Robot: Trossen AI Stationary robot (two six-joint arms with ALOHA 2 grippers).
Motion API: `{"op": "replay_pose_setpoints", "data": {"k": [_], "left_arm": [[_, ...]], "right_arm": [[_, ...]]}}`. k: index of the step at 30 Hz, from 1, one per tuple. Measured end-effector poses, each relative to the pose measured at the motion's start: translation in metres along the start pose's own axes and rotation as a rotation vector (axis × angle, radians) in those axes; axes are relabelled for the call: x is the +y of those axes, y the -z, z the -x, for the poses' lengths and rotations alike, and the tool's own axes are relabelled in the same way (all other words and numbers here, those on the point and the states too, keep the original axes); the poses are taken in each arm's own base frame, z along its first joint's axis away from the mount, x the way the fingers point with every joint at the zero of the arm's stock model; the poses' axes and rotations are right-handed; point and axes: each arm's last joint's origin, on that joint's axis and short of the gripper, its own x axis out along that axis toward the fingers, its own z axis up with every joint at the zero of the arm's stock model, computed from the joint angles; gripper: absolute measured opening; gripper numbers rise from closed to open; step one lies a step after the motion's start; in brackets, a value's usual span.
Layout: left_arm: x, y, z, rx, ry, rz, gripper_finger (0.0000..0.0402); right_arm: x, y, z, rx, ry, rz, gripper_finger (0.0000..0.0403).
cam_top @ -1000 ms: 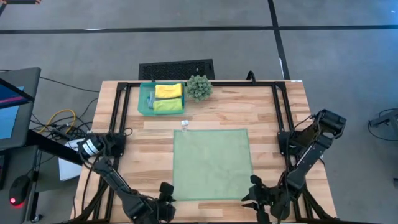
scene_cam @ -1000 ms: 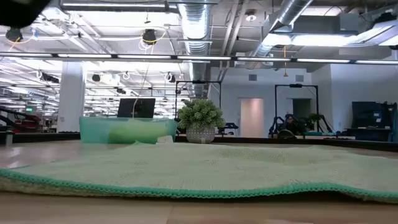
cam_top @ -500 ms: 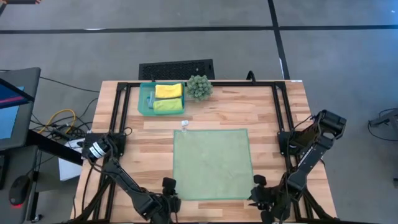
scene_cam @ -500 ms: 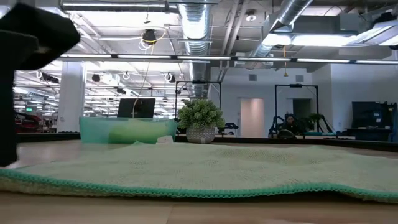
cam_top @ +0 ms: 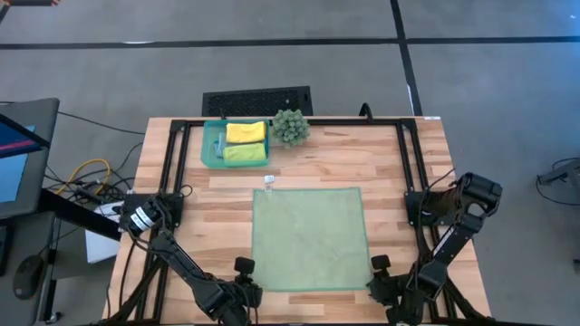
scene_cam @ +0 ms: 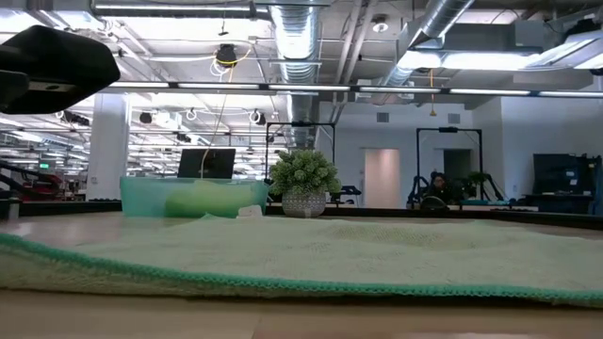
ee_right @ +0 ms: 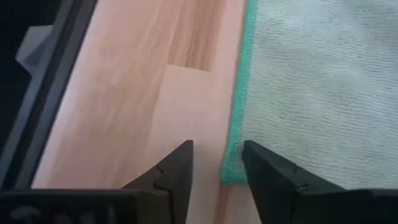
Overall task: Fold microfiber towels
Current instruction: Fold the green microfiber cloth
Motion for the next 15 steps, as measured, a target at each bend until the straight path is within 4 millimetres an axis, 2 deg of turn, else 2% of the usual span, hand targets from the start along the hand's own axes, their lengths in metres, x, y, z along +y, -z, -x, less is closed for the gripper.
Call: {"op": "replay_pose_setpoints", "data": {"k": [4, 11, 13, 15], "left_arm": [[0.0, 0.0, 0.0, 0.005, 0.001, -0.002, 0.0006], [0.001, -0.007, 0.013, 0.037, -0.014, -0.023, 0.0002], [0.002, -0.012, 0.022, 0.065, -0.014, -0.025, 0.0001], [0.004, -0.019, 0.037, 0.088, -0.025, -0.031, 0.0001]], "right_arm": [[-0.001, 0.003, -0.004, 0.018, 0.034, 0.003, 0.0125], [-0.006, 0.001, 0.005, 0.037, 0.061, 0.012, 0.0016], [-0.005, -0.006, 0.012, 0.047, 0.064, 0.002, 0.001], [-0.002, -0.022, 0.025, 0.003, 0.056, -0.047, 0.0018]]}}
